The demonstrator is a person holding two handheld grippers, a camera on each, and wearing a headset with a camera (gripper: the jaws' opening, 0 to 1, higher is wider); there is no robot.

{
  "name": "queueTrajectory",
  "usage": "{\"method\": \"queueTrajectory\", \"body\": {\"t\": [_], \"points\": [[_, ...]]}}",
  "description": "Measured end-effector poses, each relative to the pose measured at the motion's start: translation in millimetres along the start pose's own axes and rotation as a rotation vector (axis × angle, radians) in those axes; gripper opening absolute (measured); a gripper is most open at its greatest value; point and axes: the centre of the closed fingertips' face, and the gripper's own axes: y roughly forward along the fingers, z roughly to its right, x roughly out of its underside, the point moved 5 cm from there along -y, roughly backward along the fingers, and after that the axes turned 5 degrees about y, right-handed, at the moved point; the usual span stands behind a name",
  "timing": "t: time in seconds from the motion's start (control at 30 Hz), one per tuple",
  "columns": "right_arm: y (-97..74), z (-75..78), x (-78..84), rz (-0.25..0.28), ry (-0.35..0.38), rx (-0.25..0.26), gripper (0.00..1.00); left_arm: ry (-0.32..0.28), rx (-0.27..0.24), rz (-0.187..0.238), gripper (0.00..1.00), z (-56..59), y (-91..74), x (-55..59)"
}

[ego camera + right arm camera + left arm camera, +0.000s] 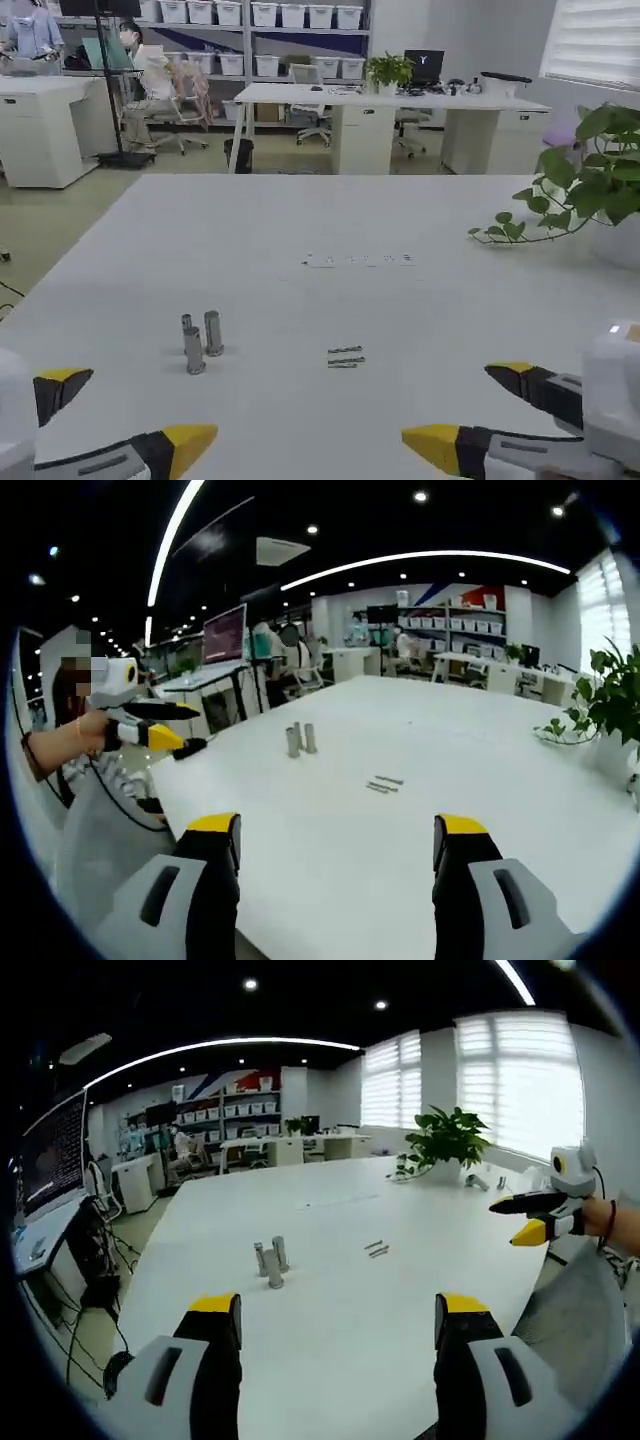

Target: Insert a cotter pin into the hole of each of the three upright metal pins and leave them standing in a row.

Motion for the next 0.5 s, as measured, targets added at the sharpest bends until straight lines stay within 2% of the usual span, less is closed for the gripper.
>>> {"method": "queueTrajectory", "body": {"t": [0.17, 0.5], "points": [[-1.1, 0.2, 0.1, 0.003, 0.001, 0.001, 0.76, -0.011, -0.01, 0.019, 0.75, -1.3, -0.8, -1.7], [-1.9, 0.7, 0.3, 0.002, -0.011, -0.01, 0.76, 0.0, -0.005, 0.009, 0.75, 0.0, -0.7, -0.2]]}}
